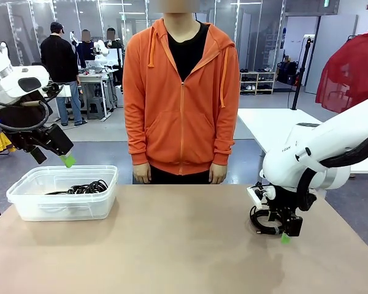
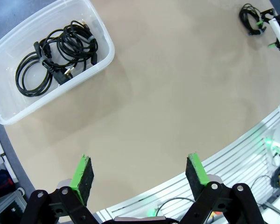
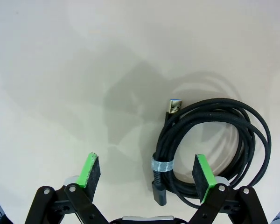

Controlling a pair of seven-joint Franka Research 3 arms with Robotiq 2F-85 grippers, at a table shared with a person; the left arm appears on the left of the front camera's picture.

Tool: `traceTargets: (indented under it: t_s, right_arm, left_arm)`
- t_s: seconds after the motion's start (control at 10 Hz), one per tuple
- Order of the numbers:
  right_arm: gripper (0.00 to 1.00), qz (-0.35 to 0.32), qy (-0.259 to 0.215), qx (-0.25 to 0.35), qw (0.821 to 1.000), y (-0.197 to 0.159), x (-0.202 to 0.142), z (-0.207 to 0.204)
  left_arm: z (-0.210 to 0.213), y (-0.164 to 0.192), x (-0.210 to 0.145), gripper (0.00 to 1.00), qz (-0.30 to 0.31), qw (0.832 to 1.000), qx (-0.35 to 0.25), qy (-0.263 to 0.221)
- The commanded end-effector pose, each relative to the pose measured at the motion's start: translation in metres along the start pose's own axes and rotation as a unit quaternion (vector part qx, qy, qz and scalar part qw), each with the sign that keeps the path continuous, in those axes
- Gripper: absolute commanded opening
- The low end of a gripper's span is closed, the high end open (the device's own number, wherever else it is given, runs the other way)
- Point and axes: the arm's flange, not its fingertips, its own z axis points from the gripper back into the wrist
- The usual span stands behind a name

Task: Organize and store the cables.
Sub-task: Place the USB Extension Cable into the Organizing box.

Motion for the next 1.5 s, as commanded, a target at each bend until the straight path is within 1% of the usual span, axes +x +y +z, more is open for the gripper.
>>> traceTargets:
  t_s: [0.0,0.3,0.4,0.5,0.6,0.7,0.9,1.0,1.1,1.2,1.4]
  right_arm:
    - [1.00,-0.009,0.004,0.000,1.000,-0.007,0.002,-0.011]
    - [1.00,-0.019,0.003,-0.006,1.000,-0.010,0.000,-0.016]
    - [0.94,-0.017,0.002,-0.008,1.000,-0.010,0.000,-0.016]
    - [0.54,-0.011,0.004,-0.009,1.000,-0.009,0.001,-0.016]
    - [0.35,-0.010,0.002,-0.009,1.000,-0.008,0.002,-0.015]
    - [0.00,-0.010,0.002,-0.012,1.000,-0.008,0.001,-0.012]
    - [0.00,-0.011,-0.002,-0.018,1.000,-0.005,0.000,-0.005]
    - [0.15,-0.013,0.002,-0.018,1.000,-0.004,-0.001,-0.005]
    - [0.05,-0.014,0.003,-0.015,1.000,-0.004,-0.003,-0.006]
    - [0.00,-0.015,0.004,-0.015,1.000,-0.005,-0.003,-0.005]
    - [0.00,-0.008,-0.001,-0.011,1.000,-0.004,0.002,0.002]
  left_arm:
    - [0.004,-0.001,0.004,1.00,0.009,1.000,-0.001,0.006]
    - [0.004,-0.001,0.004,1.00,0.009,1.000,-0.001,0.006]
    - [0.004,-0.001,0.004,1.00,0.009,1.000,-0.001,0.006]
    - [0.004,-0.001,0.004,1.00,0.009,1.000,-0.001,0.006]
    - [0.004,-0.001,0.004,1.00,0.009,1.000,-0.001,0.006]
    - [0.004,-0.001,0.004,1.00,0.009,1.000,-0.001,0.006]
    - [0.004,-0.001,0.004,1.00,0.009,1.000,-0.001,0.006]
    - [0.004,-0.001,0.004,1.00,0.009,1.000,-0.001,0.006]
    - [0.004,-0.001,0.004,1.00,0.009,1.000,-0.001,0.006]
    - [0.004,-0.001,0.004,1.00,0.009,1.000,-0.001,0.006]
    - [0.004,-0.001,0.004,1.00,0.009,1.000,-0.001,0.006]
